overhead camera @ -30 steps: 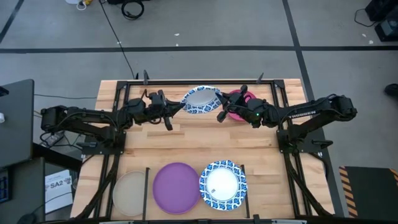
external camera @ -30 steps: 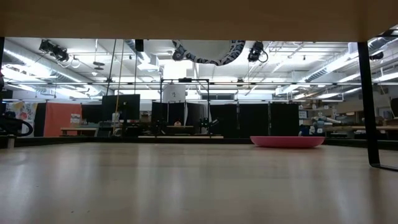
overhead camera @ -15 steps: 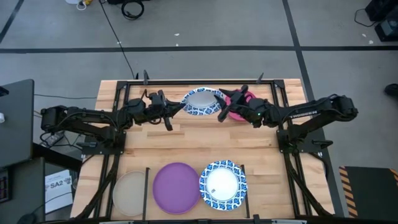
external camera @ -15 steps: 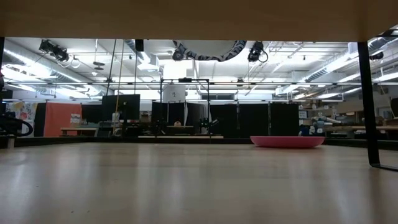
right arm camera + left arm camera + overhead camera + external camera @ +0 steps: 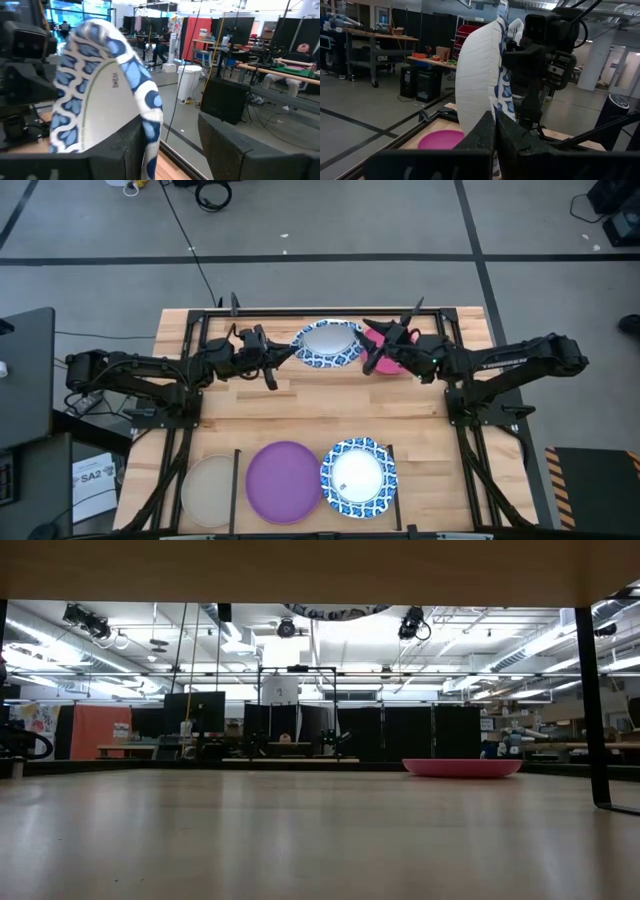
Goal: Place and stack plates onto a shelf
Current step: Stack the white bowl on top of the white bowls on the shelf
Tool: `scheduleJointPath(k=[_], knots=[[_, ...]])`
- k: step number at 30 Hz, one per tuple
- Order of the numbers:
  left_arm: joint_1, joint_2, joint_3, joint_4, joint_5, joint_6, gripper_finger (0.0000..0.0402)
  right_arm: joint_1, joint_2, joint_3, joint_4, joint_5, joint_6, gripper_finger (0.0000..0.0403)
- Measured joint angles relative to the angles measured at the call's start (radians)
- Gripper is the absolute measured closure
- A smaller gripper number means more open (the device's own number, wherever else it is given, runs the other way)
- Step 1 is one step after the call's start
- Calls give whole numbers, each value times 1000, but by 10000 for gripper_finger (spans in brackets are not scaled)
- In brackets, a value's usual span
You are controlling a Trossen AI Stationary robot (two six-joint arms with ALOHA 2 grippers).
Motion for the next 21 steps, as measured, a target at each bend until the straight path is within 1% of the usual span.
scheduleJointPath(k=[4,11,15,18,21], knots=[[0,0,0,-1,-1,0,392,29,-40,0,-54,1,0,218],[0,0,0,14,0,-11,392,68,-111,0,-149,-32,1,218],[0,0,0,52,9,-102,392,70,-154,0,-200,-33,0,218],[0,0,0,98,45,-179,392,67,-185,0,-251,-32,-12,218],[0,0,0,146,98,-275,392,67,-212,0,-302,14,-32,218]])
